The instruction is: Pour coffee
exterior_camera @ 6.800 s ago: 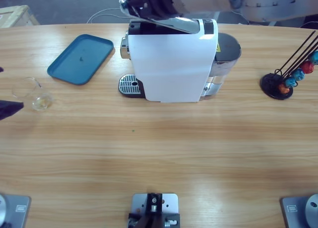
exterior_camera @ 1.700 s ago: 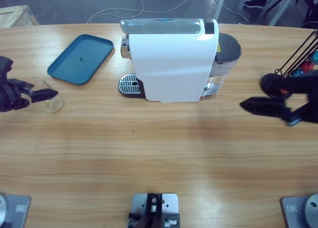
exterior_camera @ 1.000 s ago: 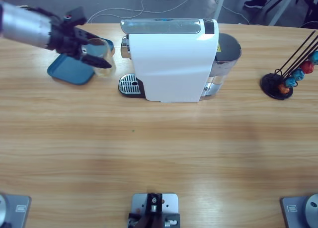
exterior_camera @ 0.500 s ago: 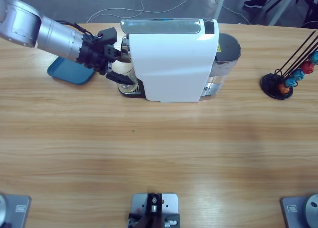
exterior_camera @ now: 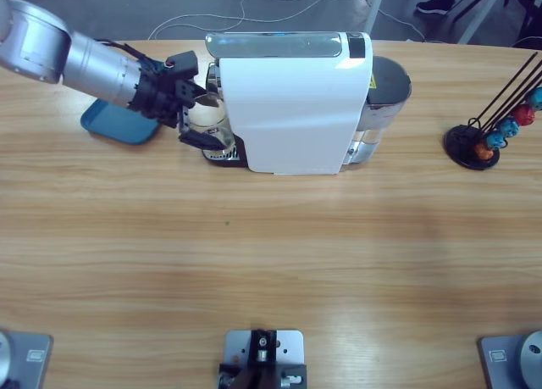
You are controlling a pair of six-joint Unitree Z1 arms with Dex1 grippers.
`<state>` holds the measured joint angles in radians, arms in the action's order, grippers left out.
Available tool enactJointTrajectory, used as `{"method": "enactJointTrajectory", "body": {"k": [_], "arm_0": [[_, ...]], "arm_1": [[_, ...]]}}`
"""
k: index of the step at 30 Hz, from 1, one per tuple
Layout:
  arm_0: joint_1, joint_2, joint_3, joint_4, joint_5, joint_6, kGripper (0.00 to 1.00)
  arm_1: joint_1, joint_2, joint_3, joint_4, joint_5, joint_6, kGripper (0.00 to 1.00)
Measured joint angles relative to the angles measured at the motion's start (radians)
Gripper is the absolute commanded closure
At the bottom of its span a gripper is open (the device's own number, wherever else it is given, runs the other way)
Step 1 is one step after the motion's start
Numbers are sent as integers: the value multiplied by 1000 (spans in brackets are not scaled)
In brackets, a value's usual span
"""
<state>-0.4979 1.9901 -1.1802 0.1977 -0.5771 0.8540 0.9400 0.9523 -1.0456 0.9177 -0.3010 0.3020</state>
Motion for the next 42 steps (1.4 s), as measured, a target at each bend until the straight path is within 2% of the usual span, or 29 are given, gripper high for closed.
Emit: {"method": "enactJointTrajectory", "body": {"k": [1, 2, 3, 4, 5, 6, 8, 13, 17, 22, 30, 36, 42], "arm_0": [[6, -7, 9, 0, 0, 0, 13], [11, -20, 23, 0, -3, 0, 14], [17, -39, 43, 0, -7, -1, 14], [34, -126, 93, 0, -13, -6, 13], [35, -137, 99, 0, -13, -7, 13], [38, -170, 136, 0, -11, -18, 13], [42, -261, 220, 4, 38, -84, 13], [44, -348, 270, 10, 104, -246, 13], [43, -401, 271, 10, 164, -276, 13], [23, -534, 310, 10, 239, -375, 13], [6, -679, 345, 10, 248, -566, 13], [-24, -683, 350, 10, 248, -590, 13], [-36, -683, 367, 10, 248, -590, 16]], "arm_1": [[0, 2, 0, -1, 0, 0, 0], [0, 4, -1, -2, 0, 0, 123], [0, 7, -3, -2, 0, 0, 289], [0, 12, -6, -9, 0, 0, 481], [0, 12, -9, -11, 0, 0, 916], [-15, 31, -57, -10, 0, -22, 1000], [-104, 140, -265, 2, 1, -101, 1000], [-289, 449, -671, 21, 77, -265, 1000], [-334, 659, -892, 67, 100, -284, 1000], [-343, 842, -1109, 218, 176, -269, 1000], [-349, 985, -1206, 333, 285, -223, 1000], [-349, 1020, -1206, 368, 356, -215, 1000], [-350, 1055, -1207, 369, 380, -214, 1000]]}}
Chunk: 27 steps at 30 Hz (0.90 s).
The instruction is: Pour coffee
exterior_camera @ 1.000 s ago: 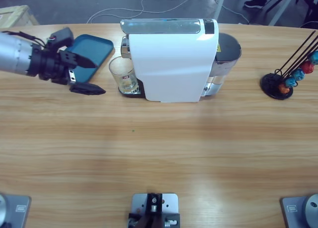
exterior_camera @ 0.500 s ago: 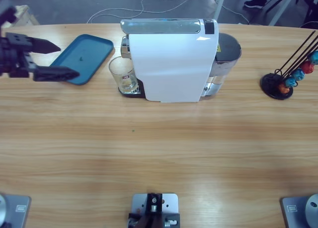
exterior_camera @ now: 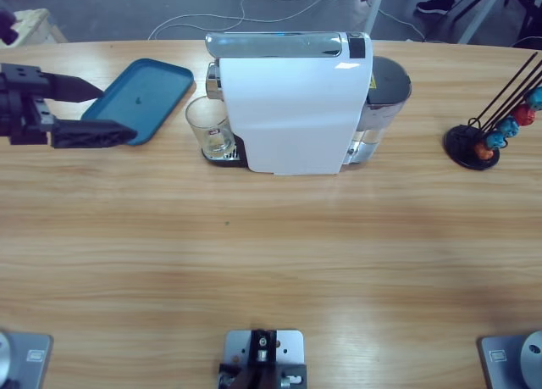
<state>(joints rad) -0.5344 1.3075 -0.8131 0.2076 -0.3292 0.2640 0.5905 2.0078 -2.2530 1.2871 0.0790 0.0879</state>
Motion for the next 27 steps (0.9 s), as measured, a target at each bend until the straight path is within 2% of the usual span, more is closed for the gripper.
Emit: {"method": "enactJointTrajectory", "body": {"k": [27], "arm_0": [[0, 2, 0, 0, 3, 0, 14]], "arm_1": [[-24, 59, 0, 1, -12, 3, 1000]]}}
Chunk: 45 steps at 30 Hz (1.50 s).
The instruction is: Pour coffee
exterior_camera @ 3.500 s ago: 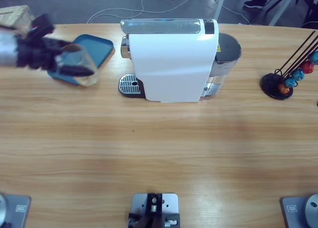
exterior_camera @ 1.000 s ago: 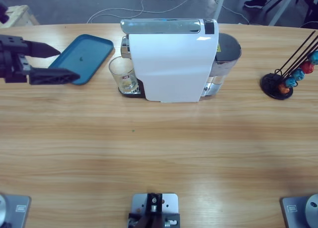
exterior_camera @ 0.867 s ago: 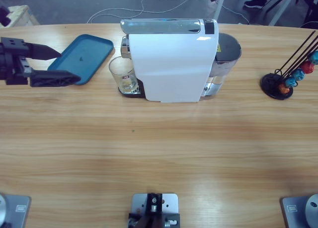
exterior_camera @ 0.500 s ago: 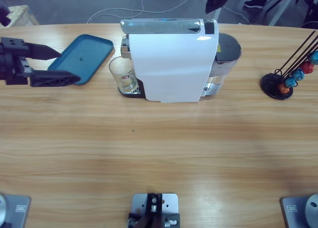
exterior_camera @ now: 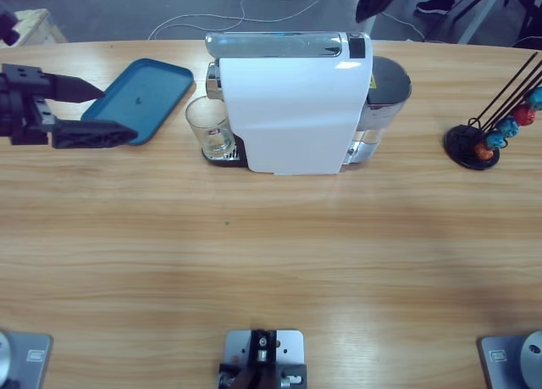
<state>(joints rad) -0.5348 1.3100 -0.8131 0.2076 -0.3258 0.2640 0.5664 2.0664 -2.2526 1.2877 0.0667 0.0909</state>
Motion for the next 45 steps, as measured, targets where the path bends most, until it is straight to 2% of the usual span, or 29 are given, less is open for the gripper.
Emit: {"method": "enactJointTrajectory", "body": {"k": [26, 27, 28, 29, 45], "arm_0": [[0, 13, 0, 0, 0, -1, 13], [0, 13, 0, 0, 0, -1, 13], [0, 13, 0, 0, 0, -1, 13], [0, 13, 0, 0, 0, -1, 13], [0, 12, 0, 0, 1, -1, 18]], "arm_1": [[-1, 17, 23, 0, 0, 0, 1000], [-1, 17, 26, 0, -1, 0, 643], [-1, 16, 26, 0, -3, 0, 94], [-1, 15, 25, 0, -5, 0, 2], [18, -35, -35, 43, -14, 12, 0]]}}
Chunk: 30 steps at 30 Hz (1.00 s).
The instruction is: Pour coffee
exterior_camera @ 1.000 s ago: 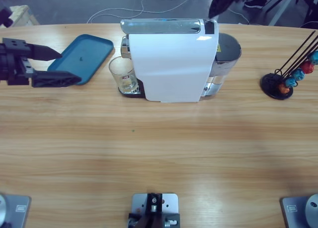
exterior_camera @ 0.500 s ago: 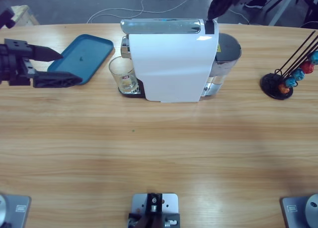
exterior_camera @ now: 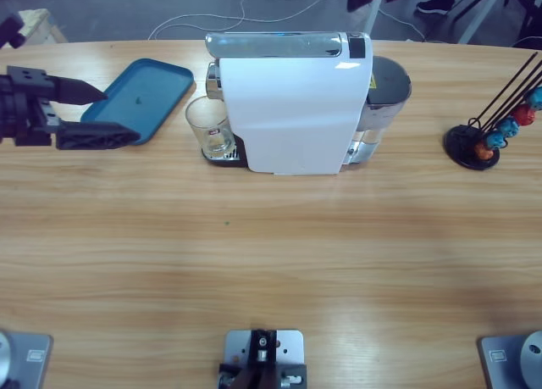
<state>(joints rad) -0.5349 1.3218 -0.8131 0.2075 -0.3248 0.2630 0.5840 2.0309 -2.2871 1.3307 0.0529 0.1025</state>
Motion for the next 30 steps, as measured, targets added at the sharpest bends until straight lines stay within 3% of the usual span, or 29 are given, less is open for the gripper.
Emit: {"method": "enactJointTrajectory", "body": {"k": [18, 30], "arm_0": [[0, -7, 0, 0, 0, 0, 18], [-25, -53, 27, 0, 0, 0, 18]], "arm_1": [[0, -9, 0, 7, -11, 4, 0], [50, -202, 64, 19, -73, 23, 0]]}}
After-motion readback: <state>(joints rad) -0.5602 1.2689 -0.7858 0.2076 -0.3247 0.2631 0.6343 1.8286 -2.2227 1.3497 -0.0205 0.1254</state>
